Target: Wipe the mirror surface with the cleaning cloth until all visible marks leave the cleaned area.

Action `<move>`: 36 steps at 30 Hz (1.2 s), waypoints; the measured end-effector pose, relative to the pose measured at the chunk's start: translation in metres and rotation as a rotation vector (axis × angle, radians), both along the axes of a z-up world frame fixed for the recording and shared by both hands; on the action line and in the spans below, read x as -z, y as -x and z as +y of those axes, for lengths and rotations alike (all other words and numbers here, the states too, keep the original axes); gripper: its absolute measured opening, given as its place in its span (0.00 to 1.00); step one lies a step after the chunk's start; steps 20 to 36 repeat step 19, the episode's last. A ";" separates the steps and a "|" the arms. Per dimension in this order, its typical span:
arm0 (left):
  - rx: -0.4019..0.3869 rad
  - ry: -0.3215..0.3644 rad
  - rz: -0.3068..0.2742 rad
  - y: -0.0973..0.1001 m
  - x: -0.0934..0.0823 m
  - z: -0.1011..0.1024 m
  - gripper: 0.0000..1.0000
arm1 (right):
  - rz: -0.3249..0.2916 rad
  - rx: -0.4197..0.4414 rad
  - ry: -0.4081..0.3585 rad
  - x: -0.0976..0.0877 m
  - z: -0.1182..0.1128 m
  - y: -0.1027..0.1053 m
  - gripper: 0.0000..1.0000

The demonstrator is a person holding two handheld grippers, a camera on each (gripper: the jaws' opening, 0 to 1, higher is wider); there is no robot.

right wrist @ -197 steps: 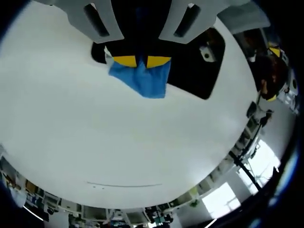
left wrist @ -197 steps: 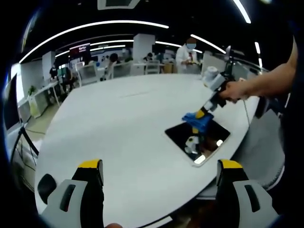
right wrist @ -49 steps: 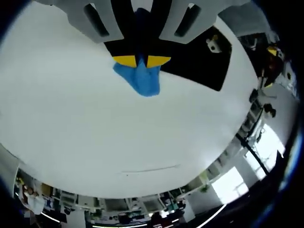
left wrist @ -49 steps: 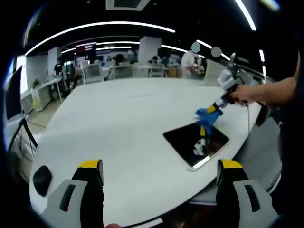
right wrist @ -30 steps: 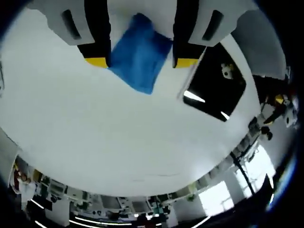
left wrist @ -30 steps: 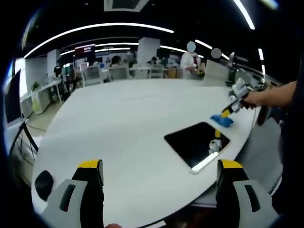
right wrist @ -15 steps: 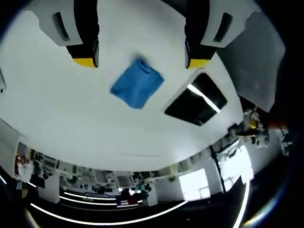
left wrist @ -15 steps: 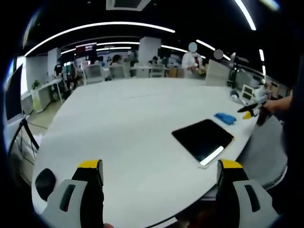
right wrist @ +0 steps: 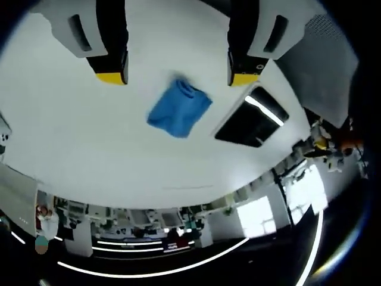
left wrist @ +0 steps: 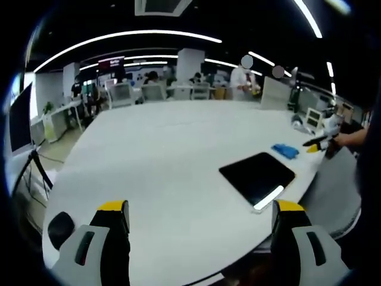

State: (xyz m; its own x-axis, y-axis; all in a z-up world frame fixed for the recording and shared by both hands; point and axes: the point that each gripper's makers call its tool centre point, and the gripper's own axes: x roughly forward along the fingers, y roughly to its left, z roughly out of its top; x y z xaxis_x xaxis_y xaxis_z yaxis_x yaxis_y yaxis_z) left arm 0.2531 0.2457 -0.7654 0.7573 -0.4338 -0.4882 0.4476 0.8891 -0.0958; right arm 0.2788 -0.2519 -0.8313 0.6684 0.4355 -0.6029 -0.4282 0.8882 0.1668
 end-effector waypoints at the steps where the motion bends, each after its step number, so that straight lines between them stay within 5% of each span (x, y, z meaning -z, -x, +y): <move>1: -0.001 0.002 -0.001 0.001 0.000 0.000 1.00 | -0.001 0.000 -0.005 -0.001 0.001 0.000 0.71; 13: 0.006 0.008 0.011 0.008 0.001 -0.003 1.00 | -0.064 -0.045 -0.026 -0.011 0.006 0.004 1.00; 36: 0.016 0.003 0.021 0.009 0.002 -0.007 1.00 | -0.059 -0.044 -0.042 -0.011 0.005 0.010 1.00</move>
